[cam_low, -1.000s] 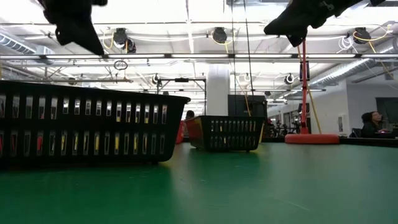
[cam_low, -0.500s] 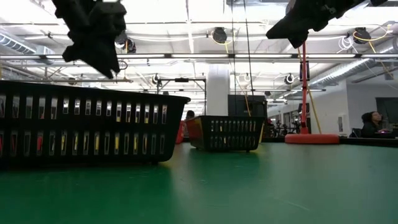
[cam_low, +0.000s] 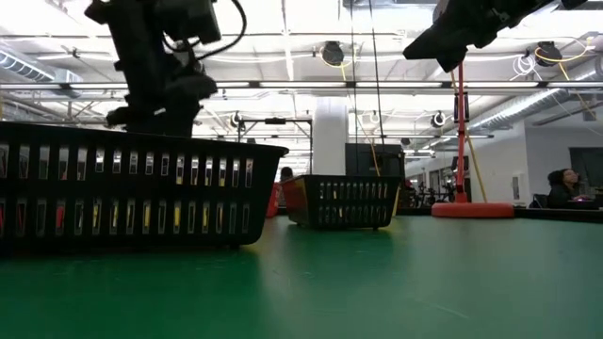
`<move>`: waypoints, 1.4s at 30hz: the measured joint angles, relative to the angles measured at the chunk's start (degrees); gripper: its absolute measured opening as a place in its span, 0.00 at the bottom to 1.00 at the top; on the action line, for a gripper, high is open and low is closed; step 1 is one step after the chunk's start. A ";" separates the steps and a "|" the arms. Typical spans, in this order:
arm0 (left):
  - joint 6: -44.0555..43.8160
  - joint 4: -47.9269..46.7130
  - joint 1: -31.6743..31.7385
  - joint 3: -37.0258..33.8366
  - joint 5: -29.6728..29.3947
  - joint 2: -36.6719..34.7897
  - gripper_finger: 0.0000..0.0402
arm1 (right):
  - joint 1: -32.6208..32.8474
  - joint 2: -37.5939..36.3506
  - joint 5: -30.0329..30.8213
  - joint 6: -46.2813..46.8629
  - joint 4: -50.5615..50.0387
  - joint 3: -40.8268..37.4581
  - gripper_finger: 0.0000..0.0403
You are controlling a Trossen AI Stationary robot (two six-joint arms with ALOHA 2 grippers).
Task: Stack baskets by color
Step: Stack the bottom yellow bin on top of the top left yellow bin
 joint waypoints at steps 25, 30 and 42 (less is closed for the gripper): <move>0.22 1.24 1.45 -0.28 -0.45 3.90 0.56 | 0.00 0.00 0.09 -0.24 -0.28 0.02 0.00; 0.27 1.76 1.54 -1.27 -0.47 3.88 0.56 | -0.01 0.00 0.09 -0.25 -0.28 0.02 0.00; -1.35 3.75 1.58 -3.65 -0.49 3.88 0.35 | -0.02 0.00 0.09 -0.63 -0.28 0.02 0.00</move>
